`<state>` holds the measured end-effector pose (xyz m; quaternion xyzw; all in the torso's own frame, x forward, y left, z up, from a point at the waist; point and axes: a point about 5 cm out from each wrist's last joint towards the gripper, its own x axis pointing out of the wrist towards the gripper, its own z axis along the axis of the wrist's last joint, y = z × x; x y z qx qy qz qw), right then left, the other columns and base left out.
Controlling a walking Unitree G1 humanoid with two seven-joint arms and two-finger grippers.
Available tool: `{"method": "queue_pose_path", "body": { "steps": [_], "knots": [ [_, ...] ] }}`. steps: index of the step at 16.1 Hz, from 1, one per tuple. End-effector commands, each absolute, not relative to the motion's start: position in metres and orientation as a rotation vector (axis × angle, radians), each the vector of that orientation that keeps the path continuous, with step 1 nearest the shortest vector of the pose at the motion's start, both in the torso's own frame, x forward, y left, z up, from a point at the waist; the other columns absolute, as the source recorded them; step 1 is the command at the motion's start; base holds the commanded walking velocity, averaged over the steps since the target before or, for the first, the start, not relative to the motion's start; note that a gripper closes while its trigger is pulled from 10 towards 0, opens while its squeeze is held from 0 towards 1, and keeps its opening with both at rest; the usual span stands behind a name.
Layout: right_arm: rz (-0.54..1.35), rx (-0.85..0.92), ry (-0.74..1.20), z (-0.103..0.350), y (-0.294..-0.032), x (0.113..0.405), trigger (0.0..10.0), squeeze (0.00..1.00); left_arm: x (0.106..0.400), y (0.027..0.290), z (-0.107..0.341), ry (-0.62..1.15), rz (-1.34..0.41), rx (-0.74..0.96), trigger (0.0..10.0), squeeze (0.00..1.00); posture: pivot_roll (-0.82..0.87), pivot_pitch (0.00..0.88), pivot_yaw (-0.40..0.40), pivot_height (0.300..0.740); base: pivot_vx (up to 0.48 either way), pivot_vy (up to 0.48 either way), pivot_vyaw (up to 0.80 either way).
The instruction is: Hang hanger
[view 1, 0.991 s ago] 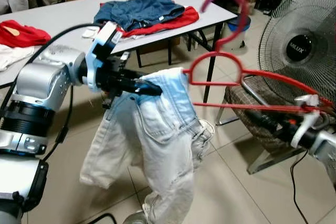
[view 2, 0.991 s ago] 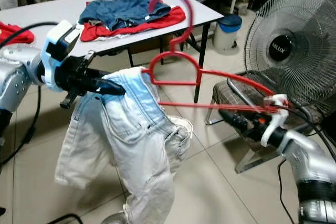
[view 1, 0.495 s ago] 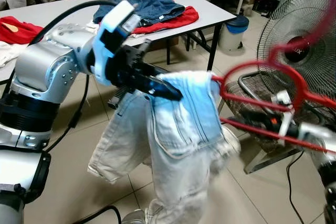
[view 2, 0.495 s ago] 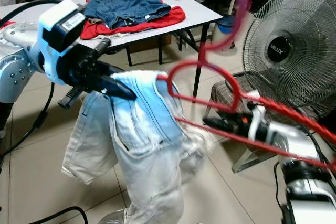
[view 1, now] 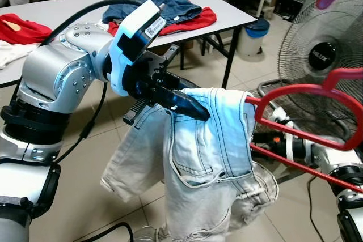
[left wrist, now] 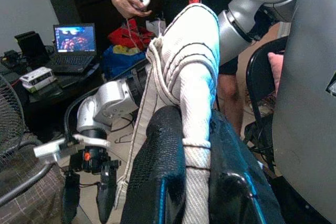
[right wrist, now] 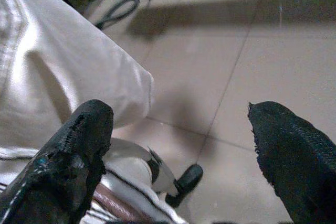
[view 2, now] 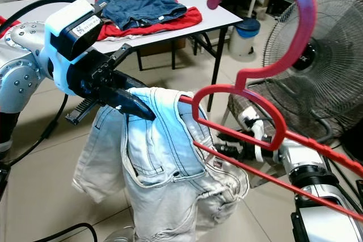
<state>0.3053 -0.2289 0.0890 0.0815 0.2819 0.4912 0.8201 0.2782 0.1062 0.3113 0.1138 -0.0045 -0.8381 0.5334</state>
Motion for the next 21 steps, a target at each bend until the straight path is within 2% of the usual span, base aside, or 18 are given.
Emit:
{"method": "queue_pose_path", "body": {
  "steps": [1,4,7,9,10,13,18,21],
  "knots": [
    [1.093,0.208,0.517,0.105,-0.228,0.31,10.0,1.0,0.277,0.11,0.327,-0.082,-1.98,0.301,0.0,0.0,-0.01,0.0,-0.006,0.74,0.0,0.0,0.0],
    [1.157,0.219,0.5,0.102,-0.224,0.303,10.0,1.0,0.277,0.112,0.327,-0.089,-1.973,0.285,0.0,0.0,-0.02,0.0,-0.004,0.74,0.0,0.0,0.0],
    [1.111,0.281,0.358,0.118,-0.232,0.306,10.0,1.0,0.277,0.113,0.323,-0.065,-1.948,0.281,0.0,0.0,-0.01,0.0,-0.008,0.74,0.0,0.0,0.0],
    [1.154,0.31,0.313,0.128,-0.238,0.294,10.0,1.0,0.281,0.114,0.318,-0.05,-1.93,0.265,0.0,0.0,-0.02,0.0,-0.007,0.74,0.0,0.0,0.0],
    [1.193,0.293,0.335,0.128,-0.241,0.281,10.0,1.0,0.282,0.115,0.316,-0.047,-1.929,0.246,0.0,0.0,-0.03,0.0,0.0,0.74,0.0,0.0,0.0],
    [1.221,0.267,0.39,0.12,-0.241,0.267,10.0,1.0,0.281,0.116,0.312,-0.044,-1.937,0.23,0.0,0.0,-0.03,0.0,0.0,0.74,0.0,0.0,0.0],
    [1.027,0.059,0.558,0.085,-0.25,0.27,10.0,1.0,0.286,0.117,0.311,-0.045,-1.957,0.228,0.0,0.0,-0.03,0.0,0.006,0.74,0.0,0.0,0.0],
    [0.992,0.018,0.606,0.076,-0.252,0.27,10.0,1.0,0.282,0.117,0.311,-0.041,-1.97,0.222,0.0,0.0,-0.03,0.0,0.006,0.74,0.0,0.0,0.0]
  ]
}}
